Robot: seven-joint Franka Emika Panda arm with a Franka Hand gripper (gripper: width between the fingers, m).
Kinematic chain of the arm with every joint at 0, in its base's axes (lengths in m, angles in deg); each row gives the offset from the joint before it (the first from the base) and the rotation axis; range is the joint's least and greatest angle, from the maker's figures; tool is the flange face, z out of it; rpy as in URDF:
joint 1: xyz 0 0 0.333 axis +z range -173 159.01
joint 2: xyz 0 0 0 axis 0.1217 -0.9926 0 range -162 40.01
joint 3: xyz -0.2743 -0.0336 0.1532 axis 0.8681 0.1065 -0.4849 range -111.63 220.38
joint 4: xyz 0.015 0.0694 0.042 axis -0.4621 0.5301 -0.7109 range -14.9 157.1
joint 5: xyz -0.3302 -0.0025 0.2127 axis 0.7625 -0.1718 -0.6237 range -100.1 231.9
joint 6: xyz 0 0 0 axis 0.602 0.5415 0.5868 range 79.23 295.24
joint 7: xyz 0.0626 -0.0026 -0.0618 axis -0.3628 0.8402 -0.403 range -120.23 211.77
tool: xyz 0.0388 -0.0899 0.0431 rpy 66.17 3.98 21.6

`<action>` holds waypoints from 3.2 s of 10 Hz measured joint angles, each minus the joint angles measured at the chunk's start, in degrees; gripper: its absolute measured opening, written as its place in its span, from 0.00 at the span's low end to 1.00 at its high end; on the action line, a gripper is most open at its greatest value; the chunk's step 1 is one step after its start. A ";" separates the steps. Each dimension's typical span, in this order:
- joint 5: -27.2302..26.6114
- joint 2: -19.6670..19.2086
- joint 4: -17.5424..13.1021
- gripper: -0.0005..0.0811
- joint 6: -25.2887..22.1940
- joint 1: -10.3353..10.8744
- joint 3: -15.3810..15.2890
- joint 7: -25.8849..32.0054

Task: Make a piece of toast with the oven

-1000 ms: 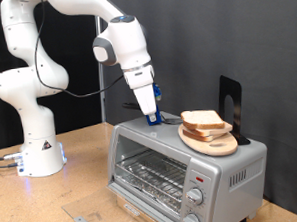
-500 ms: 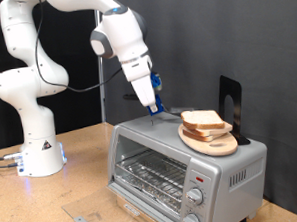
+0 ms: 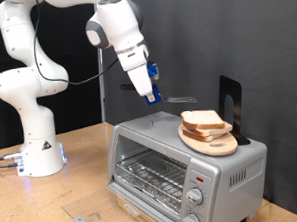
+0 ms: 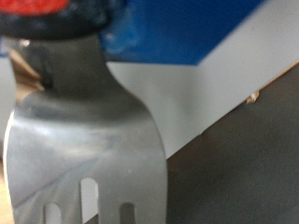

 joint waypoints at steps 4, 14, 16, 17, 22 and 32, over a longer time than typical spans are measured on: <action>-5.22 6.28 4.21 0.55 2.12 -0.98 5.39 1.57; 2.00 8.80 6.12 0.55 -6.26 -11.80 12.84 1.29; 5.17 7.28 5.05 0.55 -6.79 -11.82 11.60 0.60; 7.03 5.98 4.11 0.55 -6.79 -11.83 10.88 0.42; 10.98 -2.36 -0.98 0.54 -2.02 -12.00 7.61 -0.53; 9.80 -6.20 -4.52 0.54 -1.04 -11.41 4.38 -0.66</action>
